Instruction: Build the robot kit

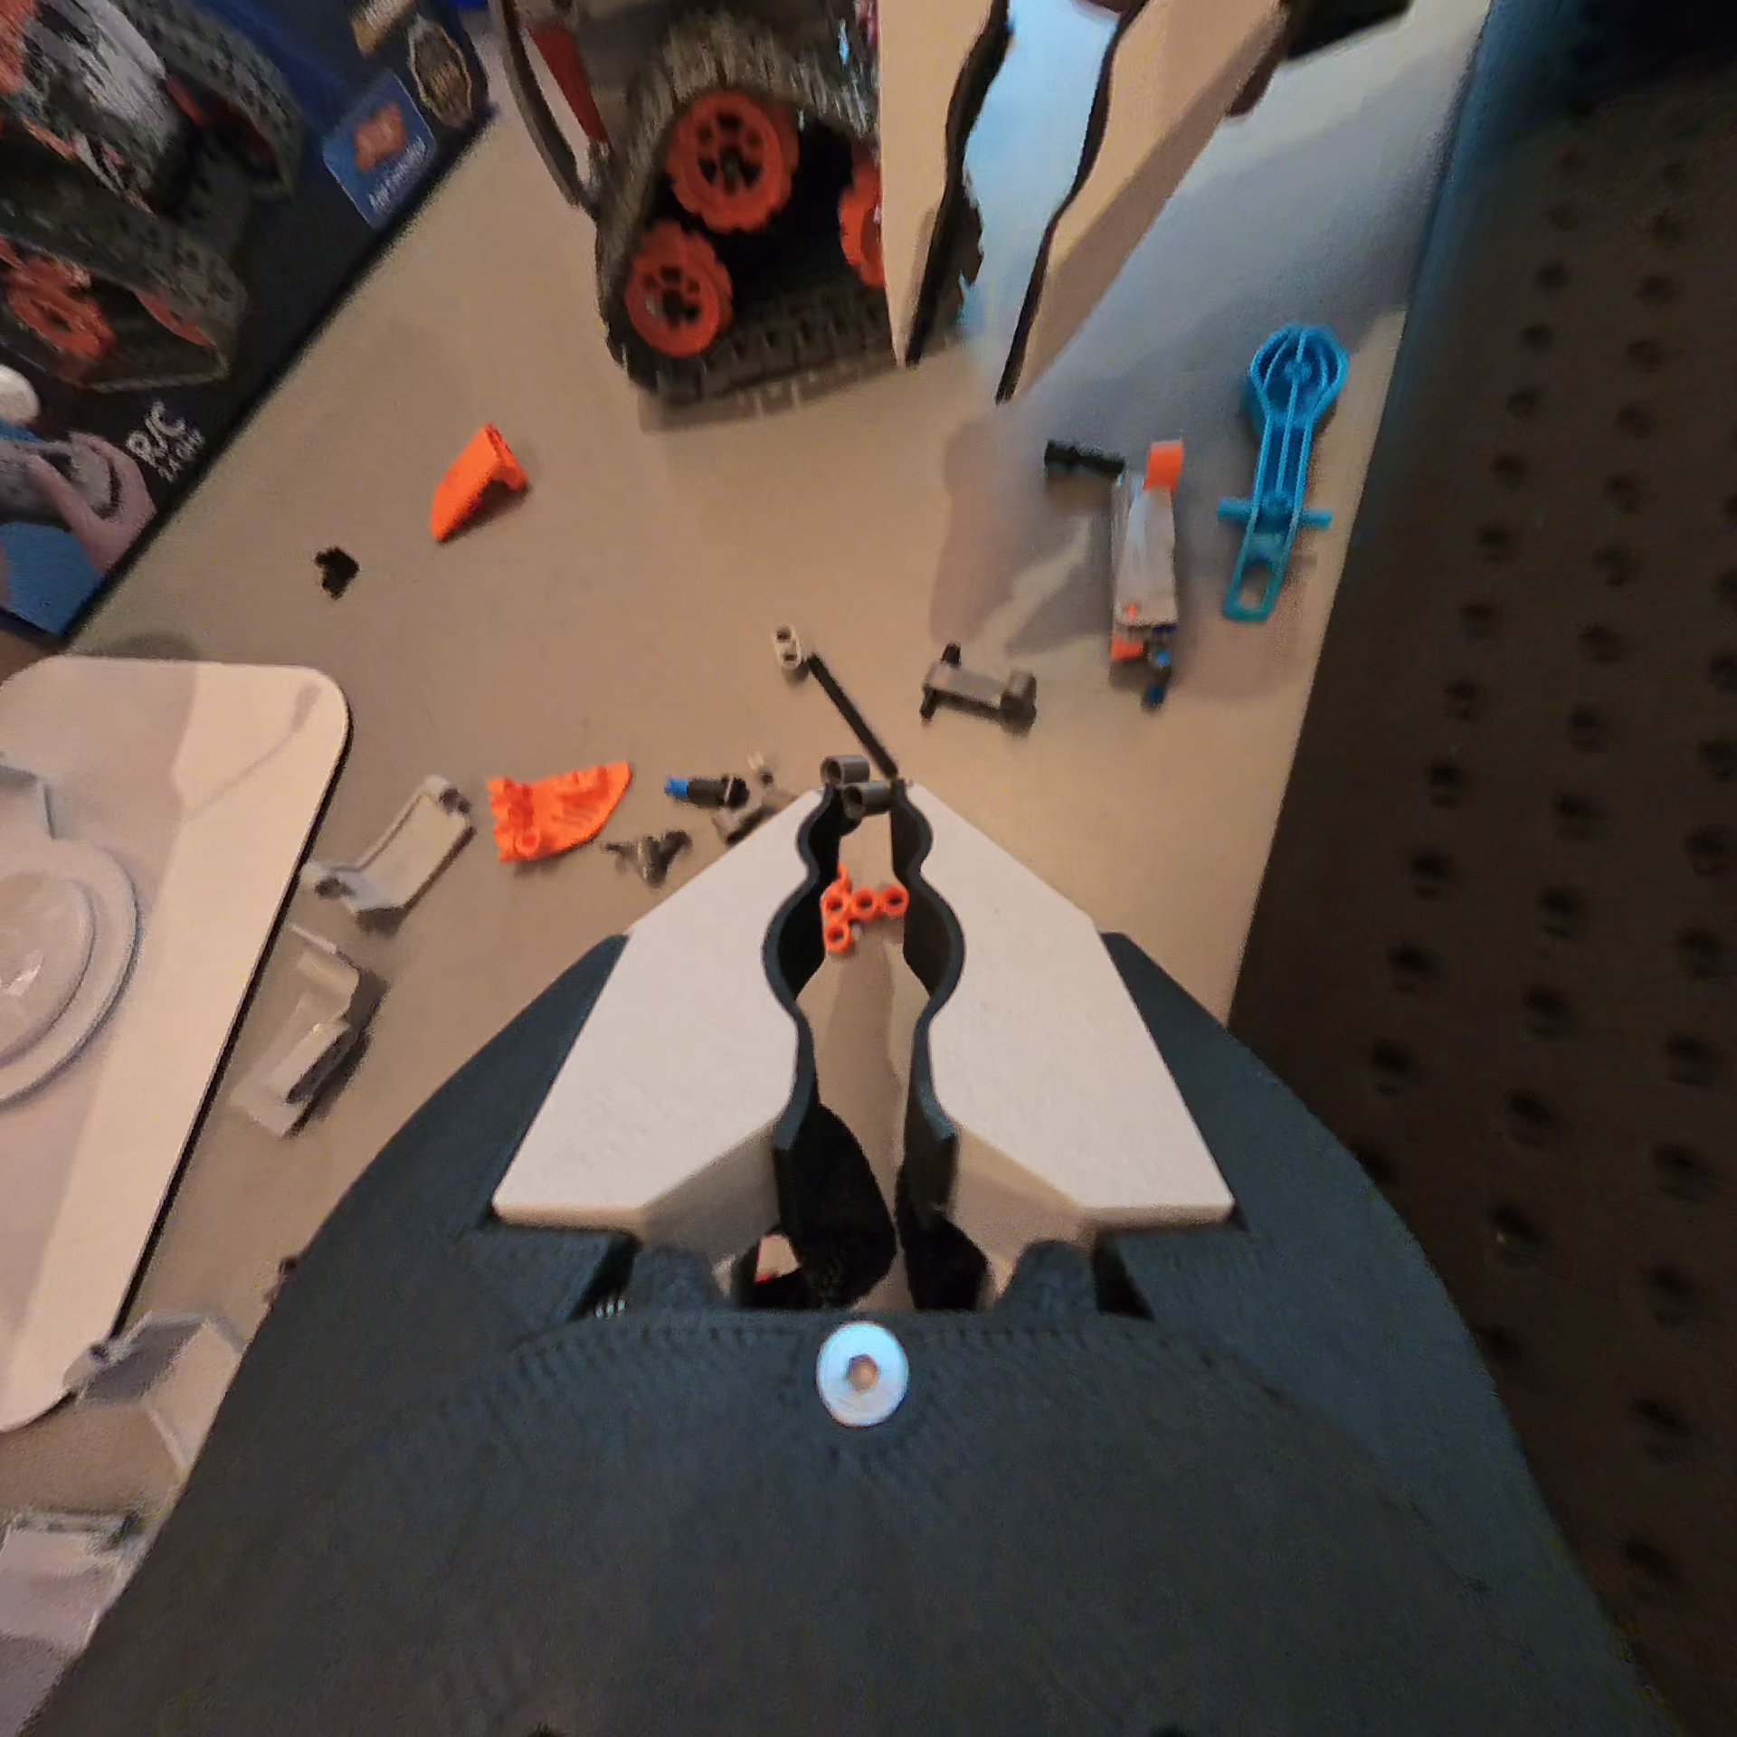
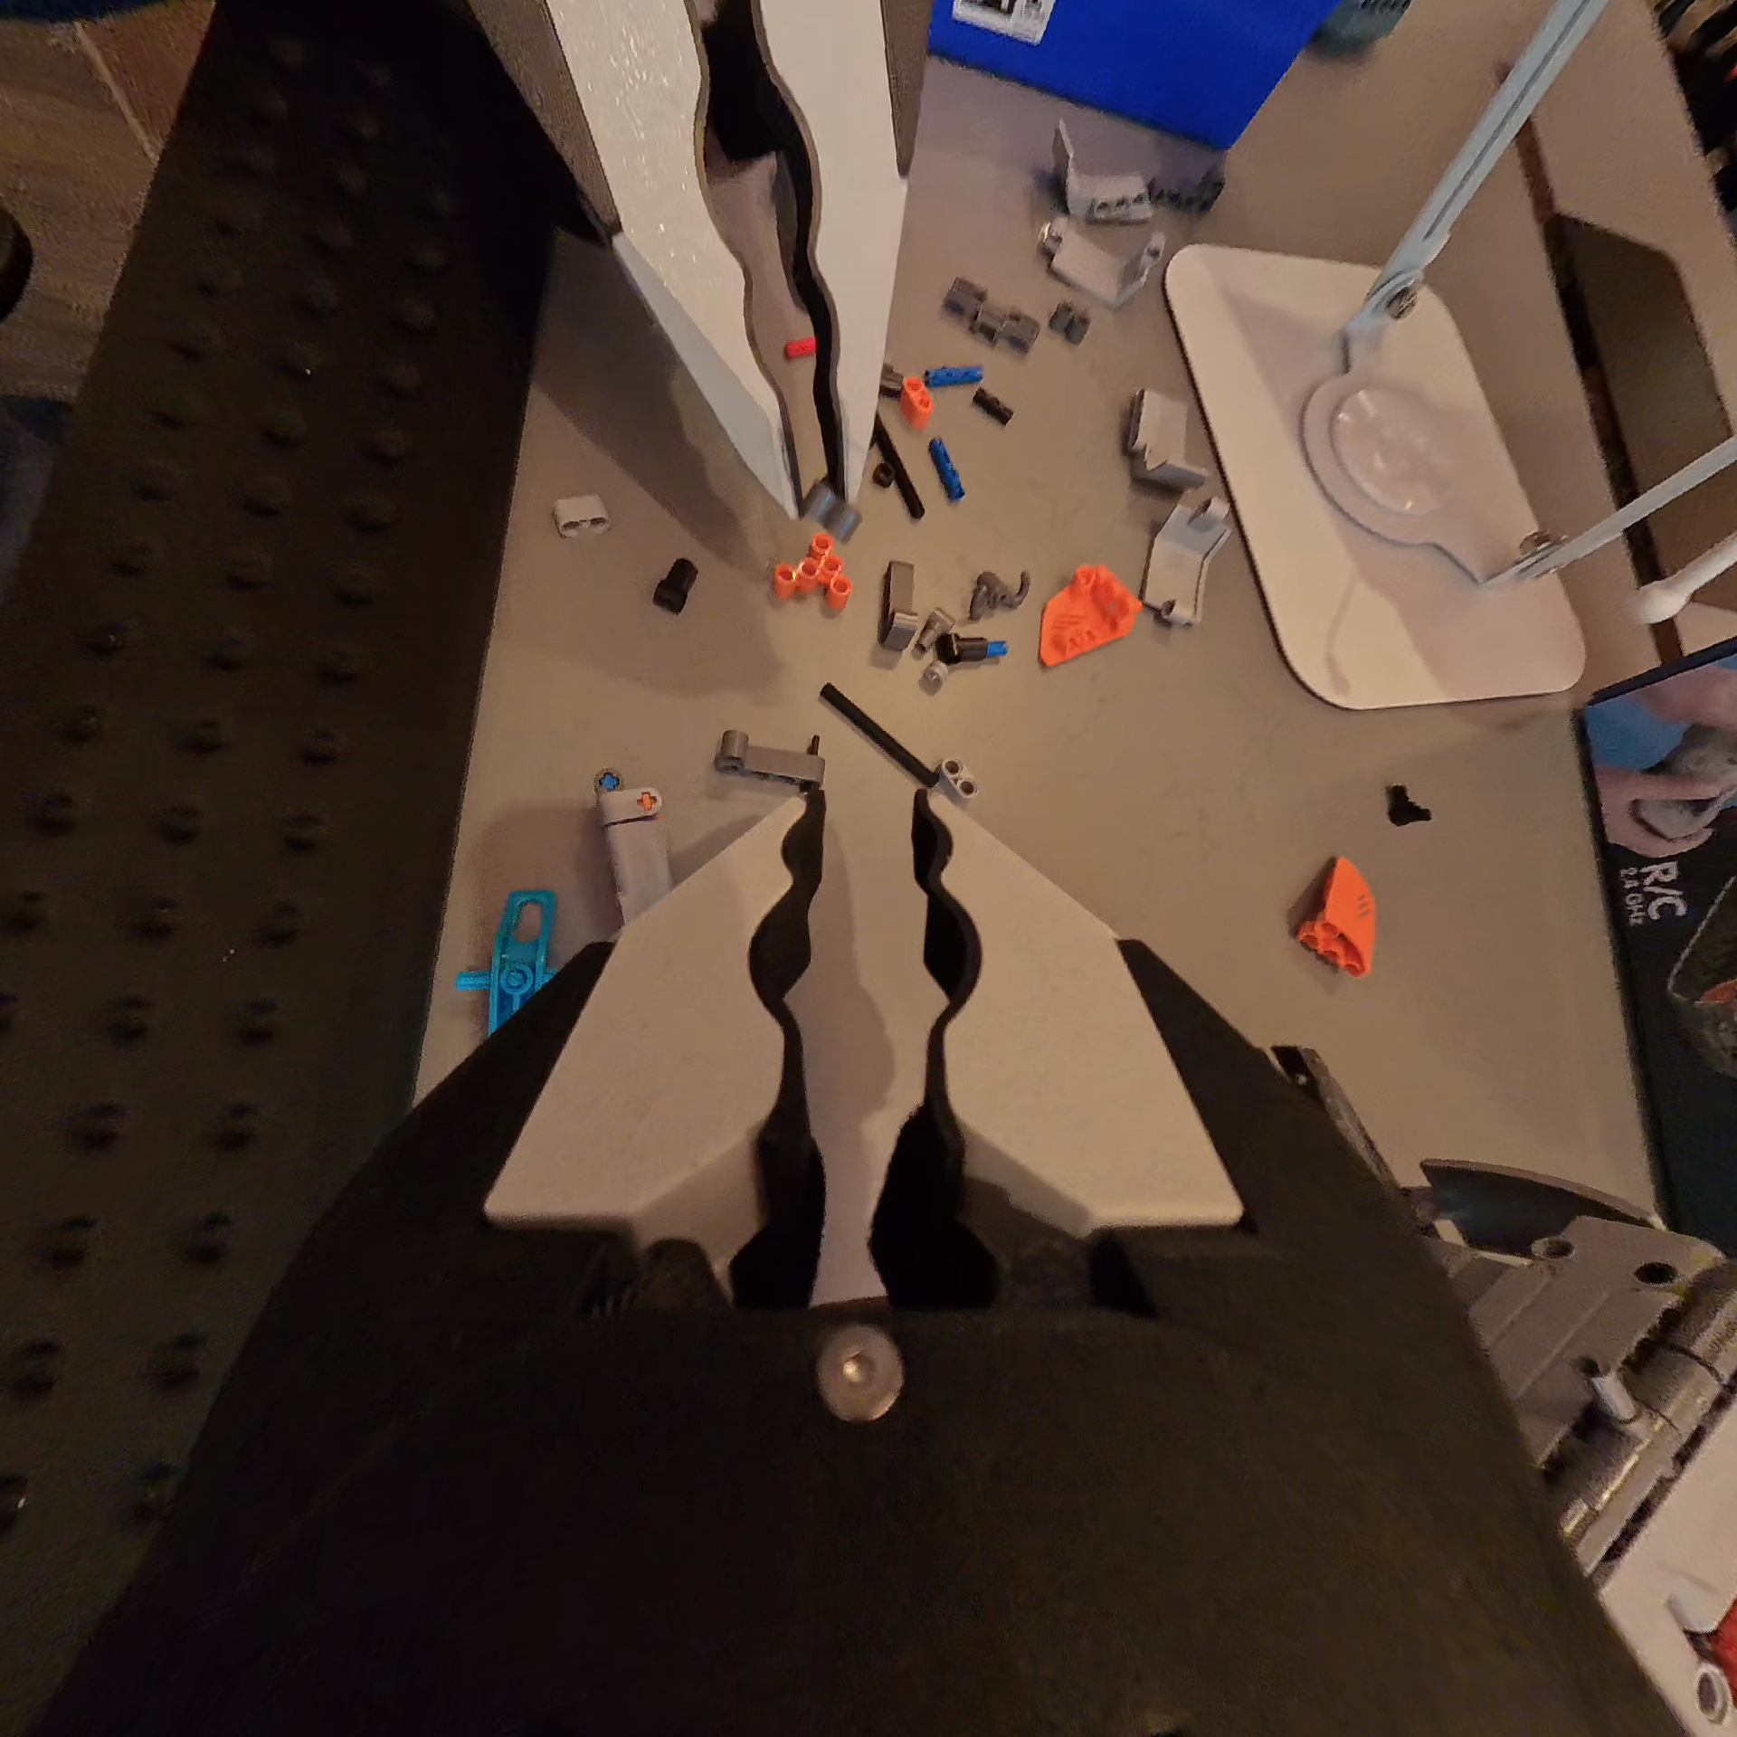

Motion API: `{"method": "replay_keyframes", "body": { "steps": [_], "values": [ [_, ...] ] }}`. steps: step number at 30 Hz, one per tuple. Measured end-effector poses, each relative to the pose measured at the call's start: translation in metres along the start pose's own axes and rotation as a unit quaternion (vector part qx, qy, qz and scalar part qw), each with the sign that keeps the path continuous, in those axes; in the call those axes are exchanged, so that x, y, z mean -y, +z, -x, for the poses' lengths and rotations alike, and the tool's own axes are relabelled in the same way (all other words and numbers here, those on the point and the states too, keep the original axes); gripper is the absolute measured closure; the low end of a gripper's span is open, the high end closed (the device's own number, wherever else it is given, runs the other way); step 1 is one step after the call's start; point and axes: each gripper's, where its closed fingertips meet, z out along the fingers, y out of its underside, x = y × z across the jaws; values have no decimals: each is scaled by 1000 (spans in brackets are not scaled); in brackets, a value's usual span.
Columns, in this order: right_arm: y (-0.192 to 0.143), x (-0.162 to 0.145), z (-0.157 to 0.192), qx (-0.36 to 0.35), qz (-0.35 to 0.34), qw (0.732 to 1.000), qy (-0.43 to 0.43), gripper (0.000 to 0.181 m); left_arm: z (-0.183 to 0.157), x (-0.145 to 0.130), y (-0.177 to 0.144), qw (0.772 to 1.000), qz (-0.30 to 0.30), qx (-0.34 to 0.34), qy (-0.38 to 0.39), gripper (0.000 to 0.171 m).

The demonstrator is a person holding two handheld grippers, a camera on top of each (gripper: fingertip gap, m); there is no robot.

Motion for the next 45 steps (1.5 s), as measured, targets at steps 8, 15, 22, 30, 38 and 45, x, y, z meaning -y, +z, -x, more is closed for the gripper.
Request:
{"method": "replay_keyframes", "body": {
  "steps": [8,15,22,30,38,45],
  "values": [
    [-9,11,-9,-38,-51,998,10,162,3,51,15,995,-100,-2,-28,163],
    [-16,19,-16,-65,-93,993,24,160,0,77,12,982,-169,-50,-67,163],
    [-13,32,0,-38,-120,992,-29,160,-19,86,6,966,-195,-144,-87,164],
    [-15,41,11,-33,-141,987,-75,172,-31,88,7,955,-194,-206,-90,164],
    [-21,43,4,-54,-151,985,-60,174,-25,96,6,945,-221,-211,-116,163],
    [-26,45,-8,-82,-160,983,-26,174,-14,90,8,955,-223,-167,-102,154]
  ]
}}
